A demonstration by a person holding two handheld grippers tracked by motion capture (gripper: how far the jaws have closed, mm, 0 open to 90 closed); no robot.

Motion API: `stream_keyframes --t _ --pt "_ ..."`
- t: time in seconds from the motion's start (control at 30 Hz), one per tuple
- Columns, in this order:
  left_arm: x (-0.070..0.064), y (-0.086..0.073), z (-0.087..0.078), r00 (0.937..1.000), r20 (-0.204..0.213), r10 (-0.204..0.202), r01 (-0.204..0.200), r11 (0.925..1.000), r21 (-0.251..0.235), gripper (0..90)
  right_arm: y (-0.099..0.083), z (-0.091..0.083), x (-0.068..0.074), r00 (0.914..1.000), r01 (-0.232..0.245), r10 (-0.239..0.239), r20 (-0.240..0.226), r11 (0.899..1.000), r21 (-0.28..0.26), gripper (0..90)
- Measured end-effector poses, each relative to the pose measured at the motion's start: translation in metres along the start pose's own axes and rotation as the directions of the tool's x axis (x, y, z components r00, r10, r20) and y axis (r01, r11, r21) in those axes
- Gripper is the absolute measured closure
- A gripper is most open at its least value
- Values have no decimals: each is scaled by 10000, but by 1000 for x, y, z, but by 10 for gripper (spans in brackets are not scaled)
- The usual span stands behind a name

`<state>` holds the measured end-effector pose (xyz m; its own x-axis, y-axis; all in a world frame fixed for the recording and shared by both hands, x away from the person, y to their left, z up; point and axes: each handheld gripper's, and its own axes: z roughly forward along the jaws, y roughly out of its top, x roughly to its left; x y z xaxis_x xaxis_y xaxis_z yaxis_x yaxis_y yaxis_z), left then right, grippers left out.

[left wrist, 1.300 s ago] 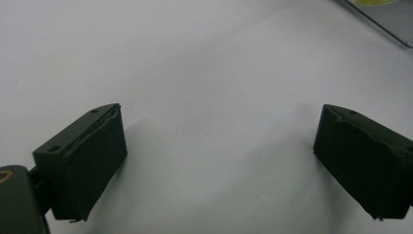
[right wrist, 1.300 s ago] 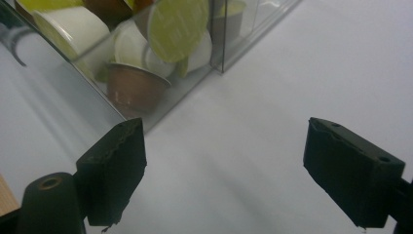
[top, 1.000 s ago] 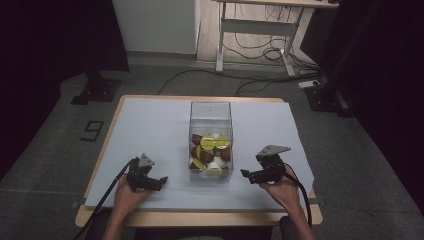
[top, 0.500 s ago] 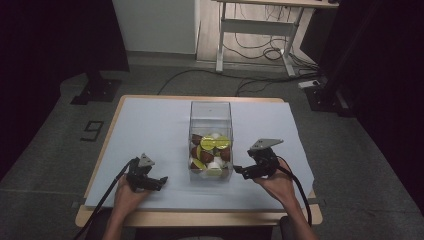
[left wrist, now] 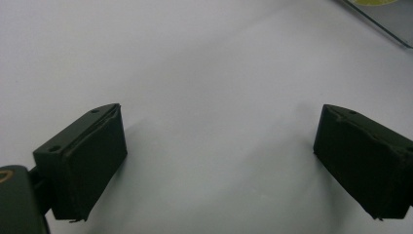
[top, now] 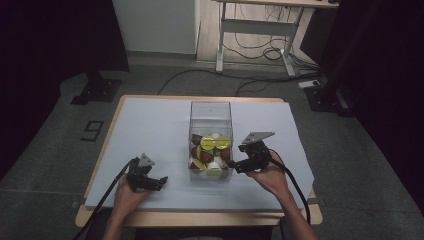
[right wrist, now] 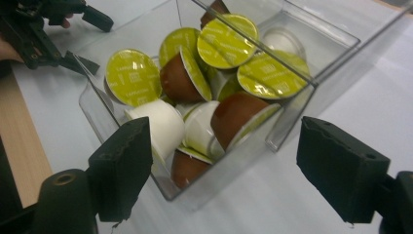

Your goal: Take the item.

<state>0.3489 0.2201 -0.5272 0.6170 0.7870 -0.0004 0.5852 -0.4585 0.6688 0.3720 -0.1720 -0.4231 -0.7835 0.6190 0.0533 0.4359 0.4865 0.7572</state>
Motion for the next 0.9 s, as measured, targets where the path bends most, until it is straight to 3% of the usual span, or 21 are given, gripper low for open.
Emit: stream_keyframes --t 0.47,0.9 --pt "0 0 0 10000 -5 9 -9 10000 -9 46 18 21 7 9970 374 -368 -681 9993 68 257" --pt "0 0 0 10000 2 1 -1 10000 -4 46 30 46 15 9938 876 -836 -738 9948 519 268"
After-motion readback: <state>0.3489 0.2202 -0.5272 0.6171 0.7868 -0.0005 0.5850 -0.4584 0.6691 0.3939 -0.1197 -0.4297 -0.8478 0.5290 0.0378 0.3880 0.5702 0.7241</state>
